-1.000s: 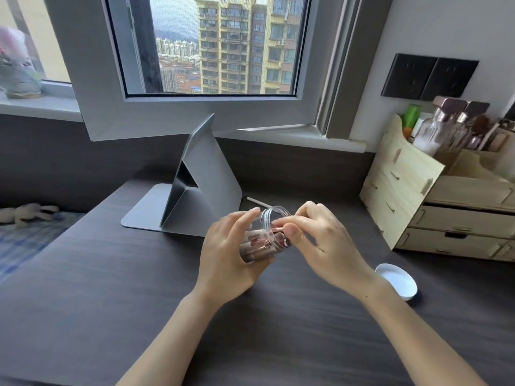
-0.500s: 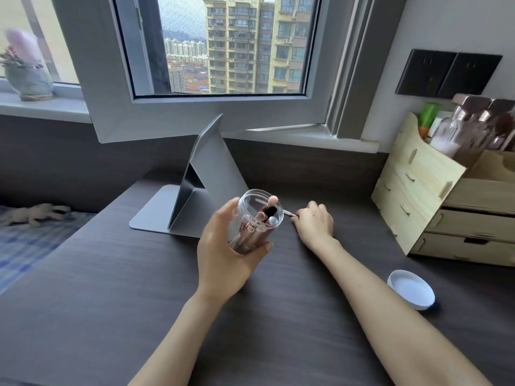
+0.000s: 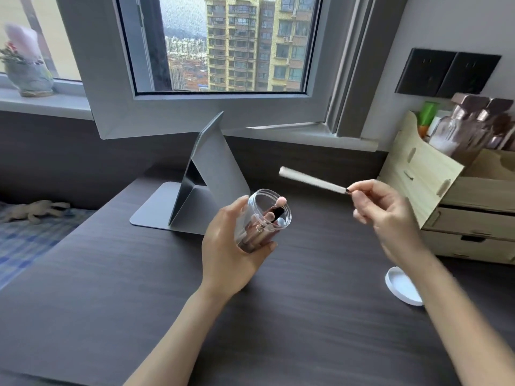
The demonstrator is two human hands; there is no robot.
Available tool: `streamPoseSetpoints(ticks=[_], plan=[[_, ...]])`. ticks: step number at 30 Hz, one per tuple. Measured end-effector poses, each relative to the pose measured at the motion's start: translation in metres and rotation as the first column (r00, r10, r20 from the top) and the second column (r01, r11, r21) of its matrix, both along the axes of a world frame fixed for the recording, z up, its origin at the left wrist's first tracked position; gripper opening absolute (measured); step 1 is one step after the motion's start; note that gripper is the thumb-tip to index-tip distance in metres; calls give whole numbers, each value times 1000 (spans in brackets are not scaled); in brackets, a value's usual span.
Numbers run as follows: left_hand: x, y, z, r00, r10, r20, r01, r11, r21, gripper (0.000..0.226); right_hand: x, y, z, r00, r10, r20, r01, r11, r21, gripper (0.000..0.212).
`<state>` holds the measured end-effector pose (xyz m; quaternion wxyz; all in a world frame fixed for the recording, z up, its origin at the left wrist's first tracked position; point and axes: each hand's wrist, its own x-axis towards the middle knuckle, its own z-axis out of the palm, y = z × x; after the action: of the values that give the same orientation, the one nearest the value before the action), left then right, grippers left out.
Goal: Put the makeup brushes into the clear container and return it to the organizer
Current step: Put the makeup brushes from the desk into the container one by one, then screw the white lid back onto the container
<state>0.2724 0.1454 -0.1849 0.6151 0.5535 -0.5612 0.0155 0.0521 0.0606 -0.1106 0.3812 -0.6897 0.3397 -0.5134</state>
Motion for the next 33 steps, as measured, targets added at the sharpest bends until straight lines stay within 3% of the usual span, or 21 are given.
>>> streamPoseSetpoints(ticks=[2,4,8,11,13,15,18,19,21,22,24,25,27,30,33], plan=[[-2,-1,-1,993,-6,114,8,1000,-16,77,-16,17,13,963,-66,-263,21,985,-174,14],[-4,-1,-4,972,-8,235,17,999,-37,77,-17,29,19,897,-136,-421,-7,947,-321,12],[-9,0,-8,906,-49,421,72,997,-41,72,5,41,12,850,-181,-494,-75,887,-455,6],[-11,2,-8,877,-83,473,110,993,-30,68,27,48,-4,835,-183,-519,-73,898,-435,9],[-12,4,-7,879,-81,469,102,995,-20,68,37,49,-11,828,-253,-501,-41,864,-503,12],[-10,4,-5,900,-72,431,86,996,-15,69,41,48,-13,813,-310,-493,-24,828,-560,18],[-8,4,-4,927,-46,372,54,998,-10,71,31,51,-12,897,-143,-417,-58,899,-434,30],[-7,4,-4,937,-45,345,52,999,-10,71,22,51,-13,927,-113,-357,-30,927,-373,29],[-6,4,-3,959,-49,280,53,999,-9,72,-3,48,-20,925,-228,-305,126,939,-321,23],[-5,4,-3,970,-52,237,55,998,-6,73,-20,43,-27,871,-340,-355,225,918,-328,20],[-5,4,-2,990,-63,123,62,998,13,74,-54,36,-41,652,-468,-597,368,883,-290,30],[-5,4,-1,996,-72,57,71,997,27,75,-69,35,-49,545,-436,-716,413,883,-223,43],[-7,4,0,992,-114,-59,116,992,43,76,-92,37,-62,434,-309,-846,459,884,-87,66],[-15,2,4,961,-196,-196,209,977,47,77,-105,41,-74,436,-246,-866,475,880,-11,72],[-24,3,6,903,-277,-329,307,951,43,74,-99,43,-74,509,-316,-801,455,888,-61,66]])
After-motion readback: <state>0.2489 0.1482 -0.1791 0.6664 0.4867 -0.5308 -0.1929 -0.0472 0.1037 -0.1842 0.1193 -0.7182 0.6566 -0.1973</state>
